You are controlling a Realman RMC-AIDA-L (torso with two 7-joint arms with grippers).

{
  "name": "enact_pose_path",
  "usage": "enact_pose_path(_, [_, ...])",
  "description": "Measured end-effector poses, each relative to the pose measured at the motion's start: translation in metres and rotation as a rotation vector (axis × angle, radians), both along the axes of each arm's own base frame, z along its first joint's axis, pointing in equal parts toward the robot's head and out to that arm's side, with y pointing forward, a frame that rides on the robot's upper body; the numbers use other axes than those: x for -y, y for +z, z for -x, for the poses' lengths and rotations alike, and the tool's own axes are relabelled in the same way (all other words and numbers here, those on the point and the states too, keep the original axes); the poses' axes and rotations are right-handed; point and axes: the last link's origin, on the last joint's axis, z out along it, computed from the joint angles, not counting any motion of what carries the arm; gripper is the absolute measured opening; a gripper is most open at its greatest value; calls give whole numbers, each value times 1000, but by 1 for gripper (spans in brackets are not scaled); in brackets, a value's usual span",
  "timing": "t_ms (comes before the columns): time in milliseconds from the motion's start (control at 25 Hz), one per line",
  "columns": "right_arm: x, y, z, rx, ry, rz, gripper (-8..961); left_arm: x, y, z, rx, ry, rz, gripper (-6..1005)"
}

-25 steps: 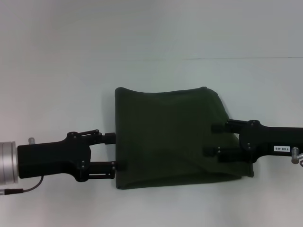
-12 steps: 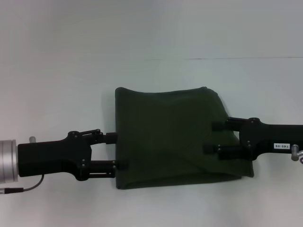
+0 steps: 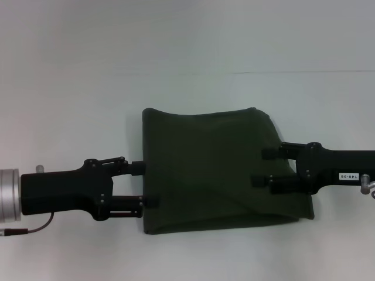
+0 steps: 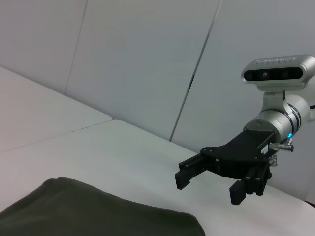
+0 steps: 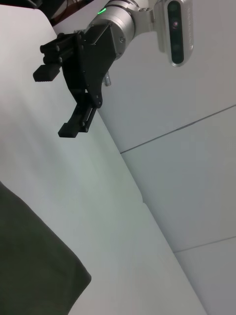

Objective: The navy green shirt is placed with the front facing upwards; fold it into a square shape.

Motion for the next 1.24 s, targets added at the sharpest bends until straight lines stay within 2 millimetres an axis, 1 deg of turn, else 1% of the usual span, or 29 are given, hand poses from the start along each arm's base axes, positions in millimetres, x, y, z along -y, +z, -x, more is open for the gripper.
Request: enact_pose_path(1240, [0, -2, 2, -8, -3, 5, 929, -1, -1, 1, 0, 9, -4, 847])
